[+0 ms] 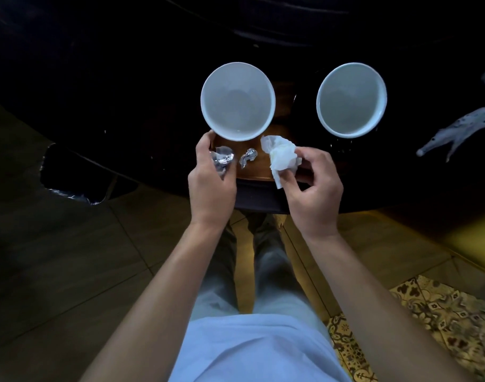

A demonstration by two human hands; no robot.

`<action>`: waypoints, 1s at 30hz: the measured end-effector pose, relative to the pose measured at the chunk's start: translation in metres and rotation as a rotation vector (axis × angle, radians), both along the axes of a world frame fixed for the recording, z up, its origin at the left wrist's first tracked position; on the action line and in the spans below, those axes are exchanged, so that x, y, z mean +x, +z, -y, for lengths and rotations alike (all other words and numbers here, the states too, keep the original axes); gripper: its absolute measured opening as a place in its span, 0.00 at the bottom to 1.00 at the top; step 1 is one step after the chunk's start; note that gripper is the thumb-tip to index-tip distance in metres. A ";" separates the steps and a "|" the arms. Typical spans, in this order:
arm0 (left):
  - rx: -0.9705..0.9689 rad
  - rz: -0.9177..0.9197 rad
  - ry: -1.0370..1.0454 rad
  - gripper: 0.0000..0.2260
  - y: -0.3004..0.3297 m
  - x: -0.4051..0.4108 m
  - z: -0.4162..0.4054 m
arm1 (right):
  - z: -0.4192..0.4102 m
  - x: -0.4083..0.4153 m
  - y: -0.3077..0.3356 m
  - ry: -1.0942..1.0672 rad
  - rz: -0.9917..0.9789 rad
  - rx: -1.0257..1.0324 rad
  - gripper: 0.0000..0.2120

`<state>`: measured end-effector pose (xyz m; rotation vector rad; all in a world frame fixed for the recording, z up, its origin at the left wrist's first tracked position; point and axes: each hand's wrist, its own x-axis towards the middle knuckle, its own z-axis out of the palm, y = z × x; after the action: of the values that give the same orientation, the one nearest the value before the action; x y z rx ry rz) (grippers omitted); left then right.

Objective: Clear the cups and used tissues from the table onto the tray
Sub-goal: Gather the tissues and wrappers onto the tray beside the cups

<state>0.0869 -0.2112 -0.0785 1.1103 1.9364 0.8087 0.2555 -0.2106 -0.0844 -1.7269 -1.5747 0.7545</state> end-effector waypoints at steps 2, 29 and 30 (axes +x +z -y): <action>0.006 -0.066 -0.017 0.19 -0.002 -0.006 0.000 | 0.000 0.001 -0.001 -0.003 -0.010 -0.005 0.16; -0.060 0.099 -0.051 0.35 0.002 -0.007 0.000 | -0.006 0.003 -0.001 -0.011 -0.024 -0.059 0.17; -0.060 0.121 -0.024 0.33 0.001 -0.007 0.001 | -0.006 0.003 -0.001 -0.012 -0.029 -0.060 0.17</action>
<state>0.0802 -0.2117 -0.0770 1.0239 1.8321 0.7815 0.2587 -0.2050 -0.0853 -1.7591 -1.5358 0.8251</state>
